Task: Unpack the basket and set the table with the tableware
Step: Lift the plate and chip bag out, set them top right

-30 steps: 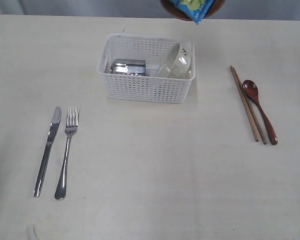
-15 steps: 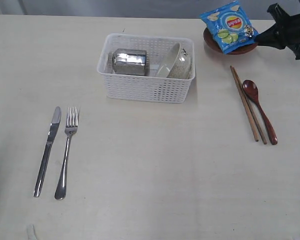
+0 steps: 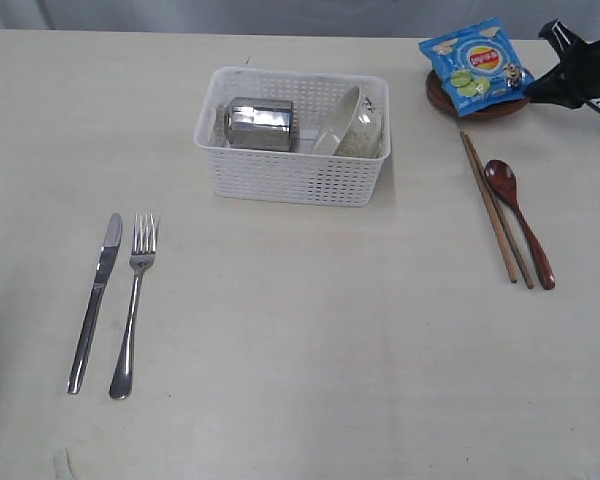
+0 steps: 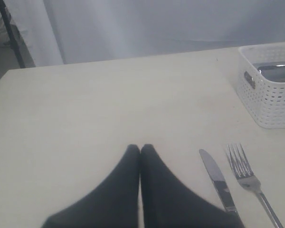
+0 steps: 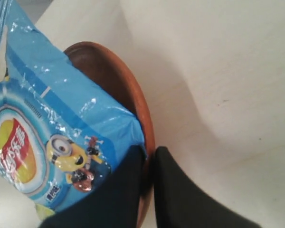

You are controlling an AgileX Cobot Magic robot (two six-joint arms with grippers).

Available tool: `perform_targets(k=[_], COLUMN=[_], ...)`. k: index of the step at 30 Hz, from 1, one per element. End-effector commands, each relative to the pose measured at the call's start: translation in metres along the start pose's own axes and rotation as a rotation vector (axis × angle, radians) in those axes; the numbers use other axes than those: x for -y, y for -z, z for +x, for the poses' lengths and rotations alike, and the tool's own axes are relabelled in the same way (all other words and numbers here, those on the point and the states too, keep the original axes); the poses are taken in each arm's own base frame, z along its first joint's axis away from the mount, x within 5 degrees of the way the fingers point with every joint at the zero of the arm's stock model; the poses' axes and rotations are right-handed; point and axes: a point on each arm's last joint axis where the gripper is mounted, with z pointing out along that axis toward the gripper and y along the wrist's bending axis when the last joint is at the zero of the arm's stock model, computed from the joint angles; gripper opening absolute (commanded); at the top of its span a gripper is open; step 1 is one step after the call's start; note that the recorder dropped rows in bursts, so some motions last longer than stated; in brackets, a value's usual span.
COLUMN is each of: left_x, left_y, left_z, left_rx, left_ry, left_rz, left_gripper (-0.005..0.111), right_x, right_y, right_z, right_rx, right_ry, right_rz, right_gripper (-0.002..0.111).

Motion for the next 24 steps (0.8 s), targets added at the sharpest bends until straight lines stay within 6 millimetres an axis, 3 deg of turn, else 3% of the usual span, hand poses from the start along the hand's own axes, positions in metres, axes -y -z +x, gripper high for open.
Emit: perform_targets(k=[1, 5, 11, 16, 20, 24], left_x=[0.000, 0.000, 0.000, 0.000, 0.000, 0.000], left_y=[0.000, 0.000, 0.000, 0.000, 0.000, 0.000], left_z=[0.001, 0.001, 0.001, 0.001, 0.001, 0.001], left_rx=[0.001, 0.001, 0.001, 0.001, 0.001, 0.001], left_ry=[-0.002, -0.002, -0.002, -0.002, -0.002, -0.002], left_rz=[0.004, 0.004, 0.004, 0.004, 0.004, 0.004], left_gripper=[0.000, 0.000, 0.000, 0.000, 0.000, 0.000], right_x=[0.003, 0.004, 0.003, -0.002, -0.016, -0.064], right_y=[0.001, 0.001, 0.001, 0.014, 0.048, 0.105], right_z=[-0.002, -0.001, 0.000, -0.005, -0.017, -0.022], right_rx=[0.005, -0.005, -0.013, 0.002, 0.056, 0.125], right_ry=[-0.010, -0.003, -0.003, 0.009, 0.067, 0.227], right_rz=[0.004, 0.008, 0.004, -0.007, -0.032, -0.129], right_gripper=[0.000, 0.004, 0.044, 0.035, 0.032, 0.032])
